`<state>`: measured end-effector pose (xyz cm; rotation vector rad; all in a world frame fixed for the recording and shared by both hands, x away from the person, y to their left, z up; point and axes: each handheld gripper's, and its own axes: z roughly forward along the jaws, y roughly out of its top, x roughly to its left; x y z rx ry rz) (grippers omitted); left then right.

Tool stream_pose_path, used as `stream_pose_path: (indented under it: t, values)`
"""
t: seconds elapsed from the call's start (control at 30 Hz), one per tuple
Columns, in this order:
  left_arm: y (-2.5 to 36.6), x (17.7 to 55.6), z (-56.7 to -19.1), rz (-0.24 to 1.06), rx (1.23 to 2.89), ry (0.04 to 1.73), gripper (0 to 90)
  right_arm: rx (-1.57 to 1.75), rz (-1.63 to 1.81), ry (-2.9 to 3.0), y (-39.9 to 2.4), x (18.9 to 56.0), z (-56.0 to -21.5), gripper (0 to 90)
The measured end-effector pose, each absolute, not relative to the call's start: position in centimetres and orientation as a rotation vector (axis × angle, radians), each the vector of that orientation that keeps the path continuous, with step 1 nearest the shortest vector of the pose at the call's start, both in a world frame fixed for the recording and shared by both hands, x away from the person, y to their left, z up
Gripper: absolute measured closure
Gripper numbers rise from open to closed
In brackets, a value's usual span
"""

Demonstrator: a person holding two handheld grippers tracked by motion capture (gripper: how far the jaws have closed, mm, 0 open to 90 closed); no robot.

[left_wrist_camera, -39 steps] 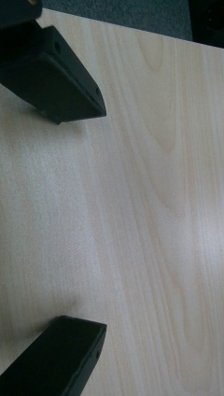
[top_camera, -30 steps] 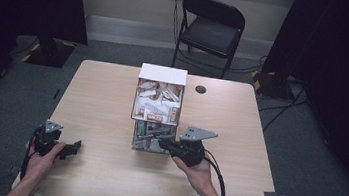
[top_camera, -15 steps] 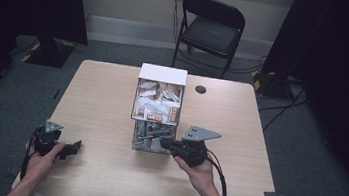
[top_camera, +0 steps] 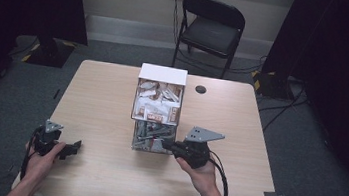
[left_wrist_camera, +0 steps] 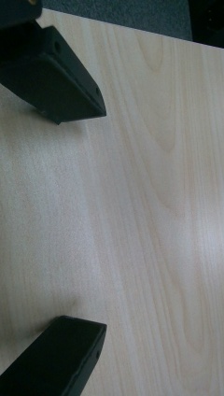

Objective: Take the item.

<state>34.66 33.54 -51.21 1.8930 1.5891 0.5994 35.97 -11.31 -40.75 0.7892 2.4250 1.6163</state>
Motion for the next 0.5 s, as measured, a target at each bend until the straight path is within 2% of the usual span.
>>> stream_pose_path:
  t: [0.5]
  values:
    - [33.54, 34.66, -51.21, 0.599, 1.893, 1.589, 0.0, 0.786, 1.619, 2.416, -11.87, 35.42, -39.93, 88.4]
